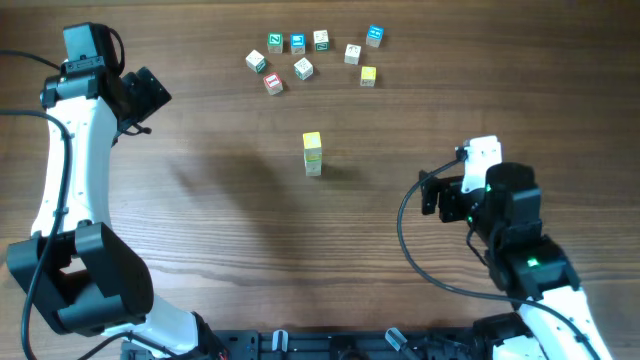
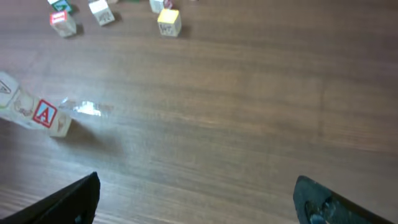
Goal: Form a tower
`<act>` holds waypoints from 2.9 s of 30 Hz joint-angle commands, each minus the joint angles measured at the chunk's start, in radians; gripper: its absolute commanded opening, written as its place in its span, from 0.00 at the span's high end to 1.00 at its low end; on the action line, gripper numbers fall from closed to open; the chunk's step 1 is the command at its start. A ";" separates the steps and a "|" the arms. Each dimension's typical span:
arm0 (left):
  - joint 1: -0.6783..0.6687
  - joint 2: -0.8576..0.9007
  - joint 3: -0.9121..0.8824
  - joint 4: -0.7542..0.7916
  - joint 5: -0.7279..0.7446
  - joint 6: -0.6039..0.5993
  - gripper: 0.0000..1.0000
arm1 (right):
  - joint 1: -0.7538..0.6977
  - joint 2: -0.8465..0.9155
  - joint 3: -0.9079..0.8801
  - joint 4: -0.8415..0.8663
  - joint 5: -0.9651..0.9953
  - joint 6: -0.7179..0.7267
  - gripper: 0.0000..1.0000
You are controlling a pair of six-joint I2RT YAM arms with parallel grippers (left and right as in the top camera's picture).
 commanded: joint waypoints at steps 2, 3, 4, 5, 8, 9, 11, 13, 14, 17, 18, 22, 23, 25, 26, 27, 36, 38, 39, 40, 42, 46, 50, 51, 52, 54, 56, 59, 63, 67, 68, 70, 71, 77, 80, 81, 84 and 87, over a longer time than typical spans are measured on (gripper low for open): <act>0.003 -0.019 0.013 0.002 -0.010 0.008 0.00 | -0.003 -0.088 -0.193 0.240 -0.097 -0.035 0.00; 0.003 -0.019 0.013 0.002 -0.010 0.008 0.00 | -0.003 -0.107 -0.232 0.293 -0.107 -0.038 0.00; 0.003 -0.019 0.013 0.002 -0.010 0.008 0.00 | -0.003 -0.127 -0.275 0.349 -0.119 -0.038 0.00; 0.003 -0.019 0.013 0.002 -0.010 0.008 0.00 | -0.003 -0.148 -0.317 0.413 -0.127 -0.037 0.00; 0.003 -0.019 0.013 0.002 -0.010 0.008 0.00 | -0.003 -0.192 -0.407 0.552 -0.158 -0.037 0.00; 0.003 -0.019 0.013 0.002 -0.010 0.008 0.00 | -0.003 -0.201 -0.419 0.556 -0.164 -0.038 0.00; 0.003 -0.019 0.013 0.002 -0.010 0.008 0.00 | -0.003 -0.207 -0.431 0.555 -0.177 -0.056 0.00; 0.003 -0.019 0.013 0.002 -0.010 0.008 0.00 | -0.003 -0.206 -0.431 0.560 -0.178 -0.078 0.01; 0.003 -0.019 0.013 0.002 -0.010 0.008 0.00 | -0.003 -0.206 -0.431 0.561 -0.178 -0.078 0.00; 0.003 -0.019 0.013 0.002 -0.010 0.008 0.00 | -0.003 -0.206 -0.431 0.563 -0.186 -0.079 0.00; 0.003 -0.019 0.013 0.002 -0.010 0.008 0.00 | -0.003 -0.206 -0.431 0.563 -0.193 -0.079 0.00; 0.003 -0.019 0.013 0.002 -0.010 0.008 0.00 | -0.003 -0.223 -0.432 0.560 -0.193 -0.100 0.00; 0.003 -0.019 0.013 0.002 -0.010 0.008 0.00 | -0.003 -0.231 -0.432 0.560 -0.196 -0.106 0.00; 0.003 -0.019 0.013 0.002 -0.010 0.008 0.00 | -0.003 -0.253 -0.433 0.554 -0.198 -0.123 0.00; 0.003 -0.019 0.013 0.002 -0.010 0.008 0.00 | -0.003 -0.276 -0.440 0.552 -0.204 -0.132 0.00; 0.003 -0.019 0.013 0.002 -0.010 0.008 0.00 | -0.003 -0.298 -0.456 0.553 -0.204 -0.131 0.00; 0.003 -0.019 0.013 0.002 -0.010 0.008 0.00 | -0.003 -0.571 -0.531 0.468 -0.200 -0.132 0.00; 0.003 -0.019 0.013 0.002 -0.010 0.008 0.00 | -0.003 -0.612 -0.531 0.401 -0.191 -0.132 0.00; 0.003 -0.019 0.013 0.002 -0.010 0.008 0.00 | -0.005 -0.631 -0.531 0.379 -0.185 -0.131 0.00; 0.003 -0.019 0.013 0.002 -0.010 0.008 0.00 | -0.004 -0.648 -0.531 0.363 -0.183 -0.131 0.00; 0.003 -0.019 0.013 0.002 -0.010 0.008 0.00 | -0.005 -0.673 -0.531 0.346 -0.172 -0.131 0.00; 0.003 -0.019 0.013 0.002 -0.010 0.008 0.00 | -0.037 -0.687 -0.531 0.344 -0.178 -0.119 0.00; 0.003 -0.019 0.013 0.002 -0.010 0.008 0.00 | -0.057 -0.703 -0.531 0.344 -0.176 -0.103 0.00; 0.003 -0.019 0.013 0.002 -0.010 0.008 0.00 | -0.057 -0.718 -0.531 0.344 -0.173 -0.103 0.00; 0.003 -0.019 0.013 0.002 -0.010 0.008 0.00 | -0.057 -0.747 -0.531 0.344 -0.171 -0.105 0.00; 0.003 -0.019 0.013 0.002 -0.010 0.008 0.00 | -0.057 -0.785 -0.531 0.343 -0.166 -0.105 0.00; 0.003 -0.019 0.013 0.002 -0.010 0.008 0.00 | -0.064 -0.814 -0.531 0.343 -0.166 -0.105 0.00; 0.004 -0.019 0.013 0.002 -0.010 0.008 0.00 | -0.076 -0.853 -0.531 0.343 -0.166 -0.104 0.00; 0.003 -0.019 0.013 0.002 -0.010 0.008 0.00 | -0.077 -0.855 -0.531 0.344 -0.166 -0.103 0.00; 0.003 -0.019 0.013 0.002 -0.010 0.008 0.00 | -0.082 -0.855 -0.531 0.343 -0.166 -0.101 0.00; 0.003 -0.019 0.013 0.002 -0.010 0.008 0.00 | -0.093 -0.855 -0.531 0.344 -0.166 -0.101 0.00; 0.003 -0.019 0.013 0.002 -0.010 0.008 0.00 | -0.130 -0.855 -0.531 0.343 -0.165 -0.102 0.00; 0.003 -0.019 0.013 0.002 -0.010 0.008 0.00 | -0.140 -0.855 -0.531 0.343 -0.159 -0.101 0.00; 0.003 -0.019 0.013 0.002 -0.010 0.008 0.00 | -0.148 -0.855 -0.531 0.336 -0.070 -0.023 0.00; 0.003 -0.019 0.013 0.002 -0.010 0.008 0.00 | -0.148 -0.855 -0.531 0.336 -0.070 -0.024 0.00; 0.003 -0.019 0.013 0.002 -0.010 0.008 0.00 | -0.148 -0.855 -0.531 0.337 -0.071 -0.024 0.00; 0.003 -0.019 0.013 0.002 -0.010 0.008 0.00 | -0.148 -0.855 -0.531 0.336 -0.071 -0.024 0.00; 0.003 -0.019 0.013 0.002 -0.010 0.008 0.00 | -0.148 -0.855 -0.531 0.336 -0.071 -0.024 0.00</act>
